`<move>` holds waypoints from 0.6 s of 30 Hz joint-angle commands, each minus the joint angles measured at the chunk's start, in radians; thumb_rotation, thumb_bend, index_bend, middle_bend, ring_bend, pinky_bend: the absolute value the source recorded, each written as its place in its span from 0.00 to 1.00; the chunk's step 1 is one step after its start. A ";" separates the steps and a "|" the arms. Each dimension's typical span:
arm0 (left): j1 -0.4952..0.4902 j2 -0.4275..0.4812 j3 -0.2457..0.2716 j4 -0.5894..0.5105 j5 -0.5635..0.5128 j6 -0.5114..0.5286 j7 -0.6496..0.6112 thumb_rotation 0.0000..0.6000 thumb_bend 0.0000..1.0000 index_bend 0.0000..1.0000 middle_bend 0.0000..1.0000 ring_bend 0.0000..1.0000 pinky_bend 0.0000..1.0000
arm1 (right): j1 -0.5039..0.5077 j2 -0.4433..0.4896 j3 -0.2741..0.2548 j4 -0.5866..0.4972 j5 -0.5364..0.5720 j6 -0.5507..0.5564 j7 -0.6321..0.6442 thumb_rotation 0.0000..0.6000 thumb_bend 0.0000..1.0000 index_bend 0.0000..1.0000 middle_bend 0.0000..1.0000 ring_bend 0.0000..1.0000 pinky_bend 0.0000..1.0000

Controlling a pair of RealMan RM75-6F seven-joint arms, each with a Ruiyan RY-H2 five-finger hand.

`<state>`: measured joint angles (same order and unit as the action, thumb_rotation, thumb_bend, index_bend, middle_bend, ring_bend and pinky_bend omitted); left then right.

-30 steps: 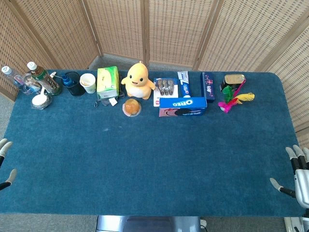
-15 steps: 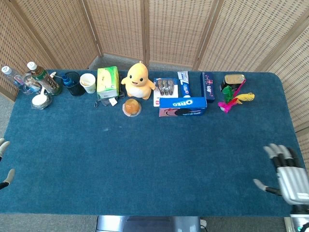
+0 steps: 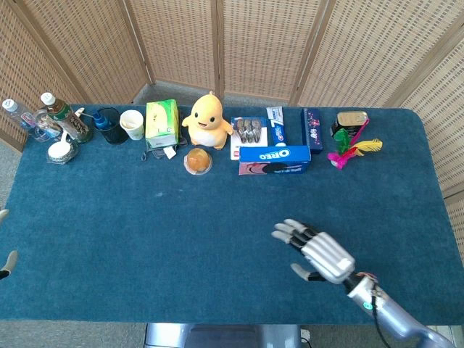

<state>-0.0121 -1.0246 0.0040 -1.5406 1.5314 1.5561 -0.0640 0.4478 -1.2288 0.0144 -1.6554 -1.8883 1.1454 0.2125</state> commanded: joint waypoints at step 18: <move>-0.002 0.004 -0.003 -0.007 0.000 -0.014 -0.007 0.88 0.40 0.00 0.00 0.00 0.00 | 0.099 -0.117 -0.008 0.091 -0.074 0.129 0.021 1.00 0.69 0.21 0.14 0.18 0.28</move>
<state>-0.0141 -1.0210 0.0014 -1.5477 1.5316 1.5417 -0.0707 0.5445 -1.3406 0.0070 -1.5731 -1.9580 1.2662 0.2432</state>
